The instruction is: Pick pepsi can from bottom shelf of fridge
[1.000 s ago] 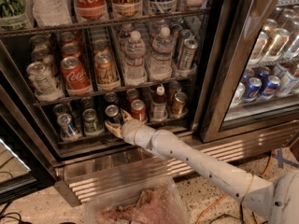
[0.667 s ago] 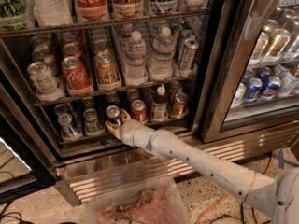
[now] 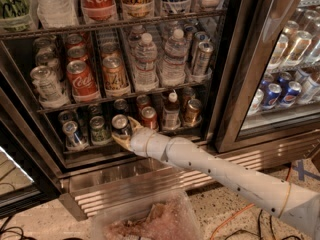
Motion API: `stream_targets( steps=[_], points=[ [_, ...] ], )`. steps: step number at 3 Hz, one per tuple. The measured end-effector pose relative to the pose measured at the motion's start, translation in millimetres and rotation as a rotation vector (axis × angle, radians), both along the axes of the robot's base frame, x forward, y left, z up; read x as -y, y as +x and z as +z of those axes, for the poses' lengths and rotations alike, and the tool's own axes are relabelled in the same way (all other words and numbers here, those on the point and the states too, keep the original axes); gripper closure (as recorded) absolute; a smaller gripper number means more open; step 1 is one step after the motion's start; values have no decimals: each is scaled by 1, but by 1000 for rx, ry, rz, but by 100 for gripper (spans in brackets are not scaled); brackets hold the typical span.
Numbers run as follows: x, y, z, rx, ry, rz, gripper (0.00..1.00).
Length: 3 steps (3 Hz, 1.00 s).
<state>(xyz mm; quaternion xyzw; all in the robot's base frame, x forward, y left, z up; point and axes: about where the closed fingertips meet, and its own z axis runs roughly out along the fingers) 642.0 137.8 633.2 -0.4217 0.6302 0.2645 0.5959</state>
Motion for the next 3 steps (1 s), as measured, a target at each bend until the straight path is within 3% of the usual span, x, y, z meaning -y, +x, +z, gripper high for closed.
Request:
stream_targets(
  steps=[2,3],
  points=[
    [28,-64,3,-58,-87,39,100],
    [39,-83,6,-65,-93,35,100]
  ],
)
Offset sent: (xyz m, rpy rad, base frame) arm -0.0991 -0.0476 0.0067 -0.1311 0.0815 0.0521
